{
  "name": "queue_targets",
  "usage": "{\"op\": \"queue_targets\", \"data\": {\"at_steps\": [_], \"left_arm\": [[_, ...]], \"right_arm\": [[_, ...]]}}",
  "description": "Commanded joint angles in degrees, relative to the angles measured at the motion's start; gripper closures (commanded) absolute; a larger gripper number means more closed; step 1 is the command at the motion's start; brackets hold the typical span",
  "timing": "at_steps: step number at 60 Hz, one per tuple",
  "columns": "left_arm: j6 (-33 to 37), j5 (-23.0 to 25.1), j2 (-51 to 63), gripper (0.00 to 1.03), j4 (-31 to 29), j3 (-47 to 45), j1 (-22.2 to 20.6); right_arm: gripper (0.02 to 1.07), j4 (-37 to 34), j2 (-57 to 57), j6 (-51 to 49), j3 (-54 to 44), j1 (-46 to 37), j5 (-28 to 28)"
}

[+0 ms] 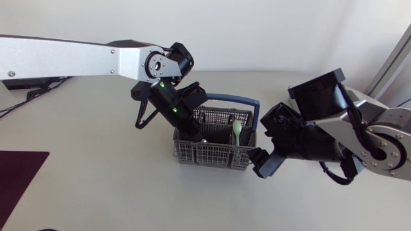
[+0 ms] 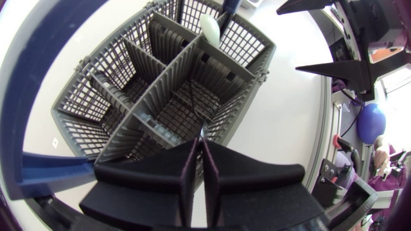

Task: Sort the cutlery from the basket into the organizer compartments.

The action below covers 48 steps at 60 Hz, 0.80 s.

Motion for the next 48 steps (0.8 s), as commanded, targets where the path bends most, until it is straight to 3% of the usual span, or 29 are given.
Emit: {"op": "queue_targets", "data": {"at_steps": [1,31,48], "left_arm": [[1.6,0.1,2.5,1.00,-2.6,-1.5,0.7],[1.5,2.5,-2.1,0.99,-2.1,-2.2,1.2],[-1.6,2.9,-3.6,0.80,-1.6,-0.9,-1.0]], "right_arm": [[0.14,0.3,0.4,-0.5,-1.4,0.4,0.2],[0.14,0.4,-0.9,-0.1,-1.7,0.8,0.2],[0.14,2.2,-3.3,-0.1,-3.7,0.8,0.0]]}}
